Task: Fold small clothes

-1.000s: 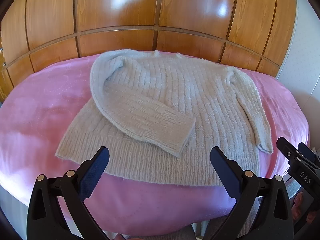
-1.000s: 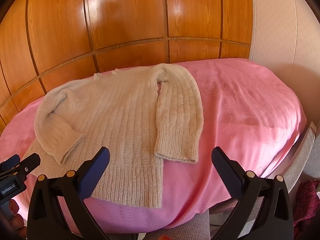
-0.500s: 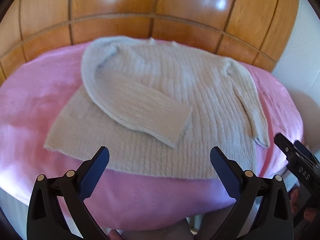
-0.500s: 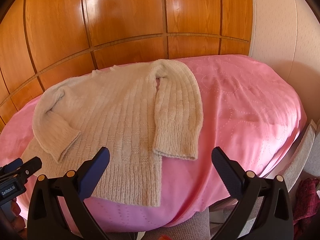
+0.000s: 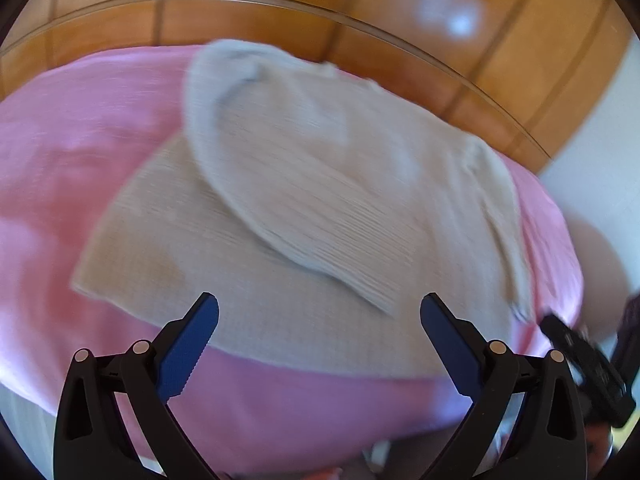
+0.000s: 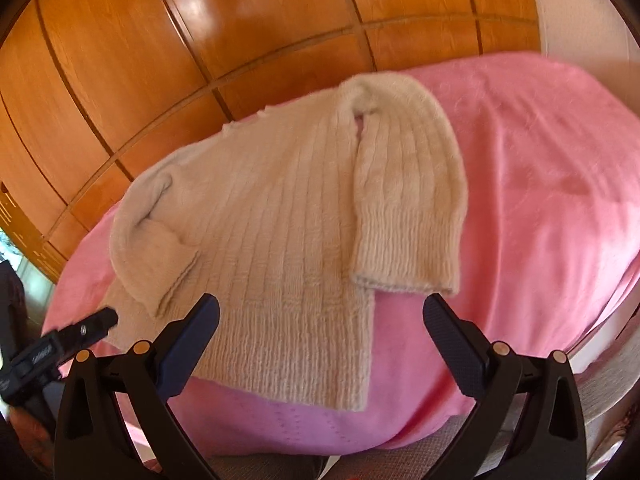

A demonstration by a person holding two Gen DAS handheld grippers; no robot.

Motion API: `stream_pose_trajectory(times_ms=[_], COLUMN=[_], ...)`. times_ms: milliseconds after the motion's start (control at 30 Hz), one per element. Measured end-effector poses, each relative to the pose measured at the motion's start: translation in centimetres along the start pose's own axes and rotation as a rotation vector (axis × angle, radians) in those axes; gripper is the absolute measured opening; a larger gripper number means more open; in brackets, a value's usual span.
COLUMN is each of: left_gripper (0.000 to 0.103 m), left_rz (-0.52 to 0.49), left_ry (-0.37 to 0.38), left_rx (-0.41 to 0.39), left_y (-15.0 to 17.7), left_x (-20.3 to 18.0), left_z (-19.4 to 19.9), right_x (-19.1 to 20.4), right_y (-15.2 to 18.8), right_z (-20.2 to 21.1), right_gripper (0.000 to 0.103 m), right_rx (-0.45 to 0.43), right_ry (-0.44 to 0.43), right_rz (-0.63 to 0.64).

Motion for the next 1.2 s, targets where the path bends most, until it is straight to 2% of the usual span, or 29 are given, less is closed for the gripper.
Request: stream_pose_trajectory(times_ms=[167, 333, 467, 633, 700, 800, 833, 933, 967, 1033, 1067, 1100, 1133, 1200], left_gripper=[0.1, 0.1, 0.1, 0.1, 0.1, 0.1, 0.1, 0.099, 0.089, 0.072, 0.053, 0.024, 0.015, 0.011], left_rz=[0.029, 0.043, 0.07, 0.119, 0.087, -0.038, -0.047, 0.005, 0.025, 0.012, -0.015, -0.068, -0.091, -0.109], left_ry=[-0.095, -0.173, -0.178, -0.155, -0.163, -0.261, -0.268, -0.211, -0.197, -0.19, -0.191, -0.188, -0.168, -0.145], left_rx=[-0.063, -0.119, -0.1, -0.045, -0.046, -0.046, -0.048, -0.051, -0.065, -0.074, -0.074, -0.071, -0.057, -0.038], left_y=[-2.3, -4.5, -5.3, -5.0, -4.6, -3.6, -3.4, -3.5, -3.4, -3.2, -3.1, -3.0, -2.8, -2.5], left_x=[3.6, 7.1, 10.0, 13.0, 13.0, 11.8, 11.7, 12.4, 12.6, 12.3, 11.9, 11.1, 10.5, 9.3], left_z=[0.1, -0.2, -1.7, -3.2, -3.4, -4.0, -3.9, -3.2, -2.9, -2.6, -2.5, -2.3, -2.2, -1.6], right_x=[0.0, -1.1, -2.0, -2.4, -2.5, -2.9, -2.9, -3.1, -2.9, -2.3, -2.2, -2.1, -2.2, -2.6], right_y=[0.1, 0.6, 0.6, 0.0, -0.1, 0.0, 0.0, 0.4, 0.7, 1.2, 1.2, 0.9, 0.7, -0.1], right_z=[-1.0, -2.6, -4.0, -4.2, -4.2, -4.2, -4.4, -4.5, -4.9, -5.6, -5.6, -5.7, -5.6, -4.6], right_gripper=[0.101, 0.1, 0.081, 0.073, 0.071, 0.069, 0.066, 0.044, 0.036, 0.031, 0.018, 0.014, 0.013, 0.012], right_rx=[0.051, 0.122, 0.155, 0.124, 0.121, 0.113, 0.113, 0.132, 0.159, 0.181, 0.17, 0.171, 0.171, 0.136], right_ry=[-0.103, -0.191, -0.251, -0.29, -0.304, -0.346, -0.351, -0.386, -0.406, -0.429, -0.421, -0.423, -0.439, -0.503], right_rz=[-0.005, -0.095, -0.14, -0.109, -0.091, -0.114, -0.117, -0.12, -0.12, -0.112, -0.099, -0.087, -0.091, -0.118])
Point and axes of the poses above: each gripper's, at about its wrist camera, not at the fingertips, and z roughly against the way its jaws point, x to its left, y to its underside, the point moved 5 cm from there along -z, roughly the way its jaws point, and after that the axes turned 9 degrees about x, right-handed, at the moved point
